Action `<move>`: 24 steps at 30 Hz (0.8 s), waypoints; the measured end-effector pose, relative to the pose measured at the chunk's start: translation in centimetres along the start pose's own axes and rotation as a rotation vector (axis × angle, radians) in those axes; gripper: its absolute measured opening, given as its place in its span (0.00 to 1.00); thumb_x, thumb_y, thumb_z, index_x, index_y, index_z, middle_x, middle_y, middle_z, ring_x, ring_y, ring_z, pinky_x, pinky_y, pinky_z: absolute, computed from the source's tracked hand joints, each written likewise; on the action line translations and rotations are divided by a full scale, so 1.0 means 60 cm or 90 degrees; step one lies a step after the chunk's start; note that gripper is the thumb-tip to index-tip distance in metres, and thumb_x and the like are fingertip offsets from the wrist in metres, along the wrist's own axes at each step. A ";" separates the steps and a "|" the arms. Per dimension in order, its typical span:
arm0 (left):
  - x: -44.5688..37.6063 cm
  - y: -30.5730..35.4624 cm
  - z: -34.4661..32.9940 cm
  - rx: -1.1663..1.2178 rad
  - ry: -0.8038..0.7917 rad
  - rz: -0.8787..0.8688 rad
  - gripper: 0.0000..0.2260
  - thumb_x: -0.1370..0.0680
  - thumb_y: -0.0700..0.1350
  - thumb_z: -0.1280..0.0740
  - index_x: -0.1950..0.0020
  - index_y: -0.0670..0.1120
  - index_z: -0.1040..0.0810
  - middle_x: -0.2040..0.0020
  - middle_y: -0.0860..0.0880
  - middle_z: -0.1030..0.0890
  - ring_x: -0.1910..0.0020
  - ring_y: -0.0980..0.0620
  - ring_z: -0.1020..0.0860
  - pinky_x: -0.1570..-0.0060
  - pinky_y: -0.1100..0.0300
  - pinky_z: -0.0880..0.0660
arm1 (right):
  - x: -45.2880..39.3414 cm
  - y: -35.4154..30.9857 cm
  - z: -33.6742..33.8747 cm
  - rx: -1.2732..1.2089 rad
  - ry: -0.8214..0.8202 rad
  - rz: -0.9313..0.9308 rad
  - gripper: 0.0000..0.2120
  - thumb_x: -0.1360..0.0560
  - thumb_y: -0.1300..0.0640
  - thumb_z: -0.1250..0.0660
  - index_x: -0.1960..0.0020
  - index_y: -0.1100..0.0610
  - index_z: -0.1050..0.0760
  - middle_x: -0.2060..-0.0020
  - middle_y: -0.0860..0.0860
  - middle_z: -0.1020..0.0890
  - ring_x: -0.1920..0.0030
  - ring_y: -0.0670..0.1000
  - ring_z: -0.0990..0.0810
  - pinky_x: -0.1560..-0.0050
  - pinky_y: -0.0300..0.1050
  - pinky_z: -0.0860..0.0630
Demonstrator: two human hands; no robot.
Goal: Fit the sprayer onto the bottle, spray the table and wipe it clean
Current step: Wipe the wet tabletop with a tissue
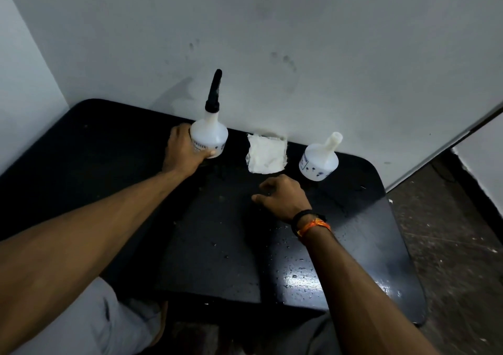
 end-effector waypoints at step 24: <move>0.104 0.081 -0.175 -0.349 -0.171 -0.381 0.23 0.19 0.52 0.42 0.25 0.46 0.30 0.24 0.49 0.30 0.26 0.50 0.33 0.28 0.52 0.40 | -0.127 -0.014 0.000 0.067 0.145 0.062 0.09 0.24 0.58 0.33 0.48 0.57 0.15 0.50 0.57 0.15 0.48 0.61 0.18 0.50 0.50 0.22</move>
Point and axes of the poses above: each hand's wrist, its own x-axis away from the middle knuckle, its own z-axis out of the back of the hand, y = z × x, the point moved 9 cm from there along -x, towards the middle knuckle
